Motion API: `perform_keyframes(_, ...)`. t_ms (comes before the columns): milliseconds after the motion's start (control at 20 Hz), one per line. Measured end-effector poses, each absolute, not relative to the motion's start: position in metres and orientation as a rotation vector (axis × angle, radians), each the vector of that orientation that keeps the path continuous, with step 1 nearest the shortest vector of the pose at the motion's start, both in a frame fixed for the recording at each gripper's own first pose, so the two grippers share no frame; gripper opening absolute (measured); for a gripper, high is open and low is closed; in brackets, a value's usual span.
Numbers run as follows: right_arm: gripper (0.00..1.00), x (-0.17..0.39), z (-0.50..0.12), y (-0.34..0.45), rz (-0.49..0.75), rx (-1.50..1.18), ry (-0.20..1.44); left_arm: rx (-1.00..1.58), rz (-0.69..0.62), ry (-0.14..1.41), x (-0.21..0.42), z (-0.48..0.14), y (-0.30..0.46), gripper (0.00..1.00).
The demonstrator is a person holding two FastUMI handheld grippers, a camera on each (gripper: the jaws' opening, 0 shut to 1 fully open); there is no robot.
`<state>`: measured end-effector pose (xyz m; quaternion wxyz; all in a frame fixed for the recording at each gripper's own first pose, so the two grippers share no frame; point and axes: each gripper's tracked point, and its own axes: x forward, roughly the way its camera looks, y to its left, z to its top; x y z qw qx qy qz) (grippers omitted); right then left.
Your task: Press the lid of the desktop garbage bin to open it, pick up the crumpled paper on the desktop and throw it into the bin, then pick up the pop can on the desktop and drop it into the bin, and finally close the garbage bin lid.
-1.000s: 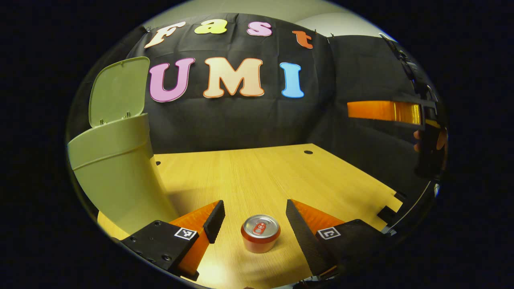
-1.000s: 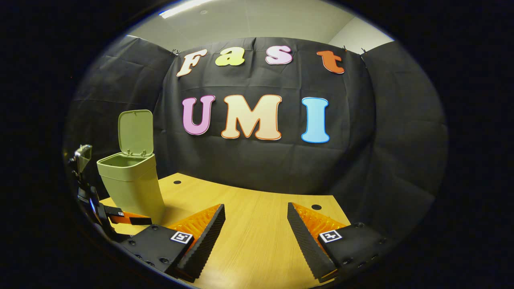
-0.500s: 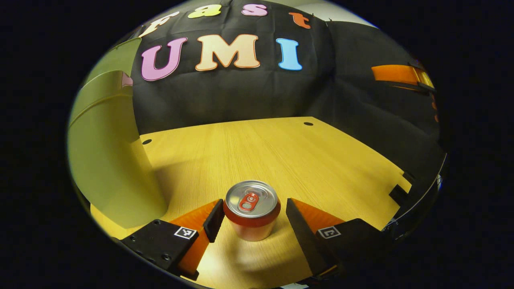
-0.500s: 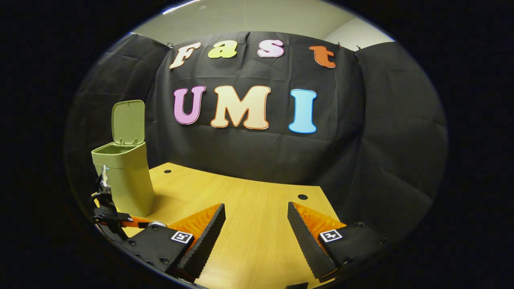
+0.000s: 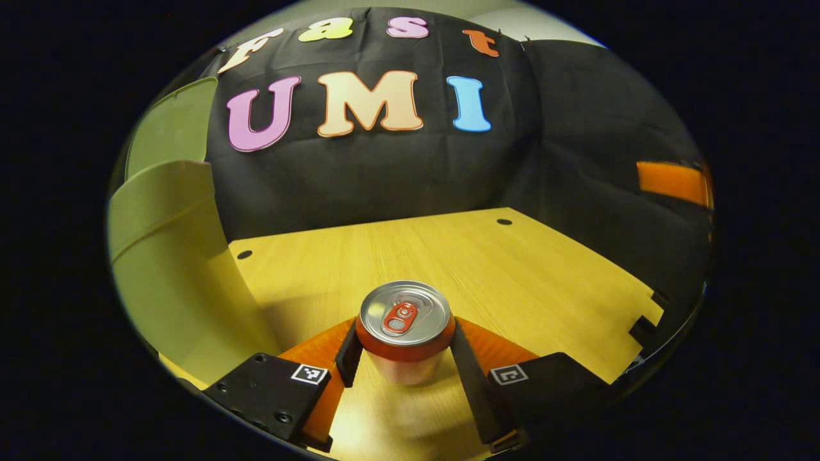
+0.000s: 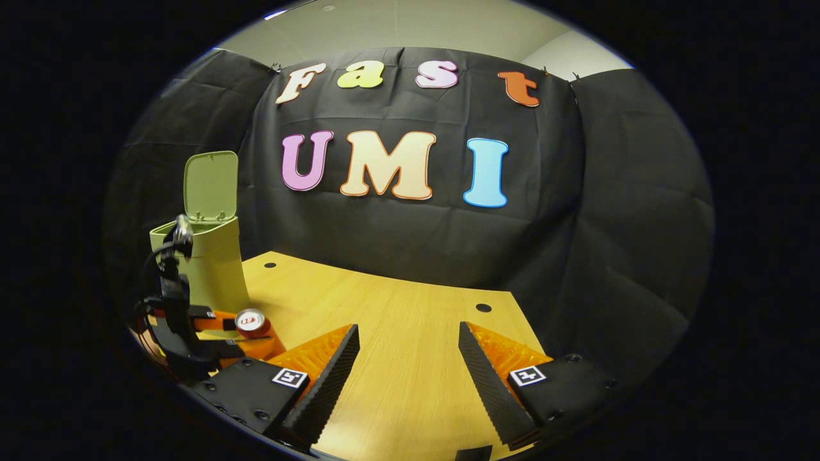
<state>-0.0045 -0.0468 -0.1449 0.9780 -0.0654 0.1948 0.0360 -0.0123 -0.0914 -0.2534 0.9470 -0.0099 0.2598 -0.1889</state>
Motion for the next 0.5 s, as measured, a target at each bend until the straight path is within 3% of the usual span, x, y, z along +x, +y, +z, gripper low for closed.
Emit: perform_keyframes(500, 0.98, -0.004, -0.152, -0.029, 0.115, -0.089, 0.388, -0.017, -0.311, 0.295, 0.061, -0.139, -0.054, 0.76)
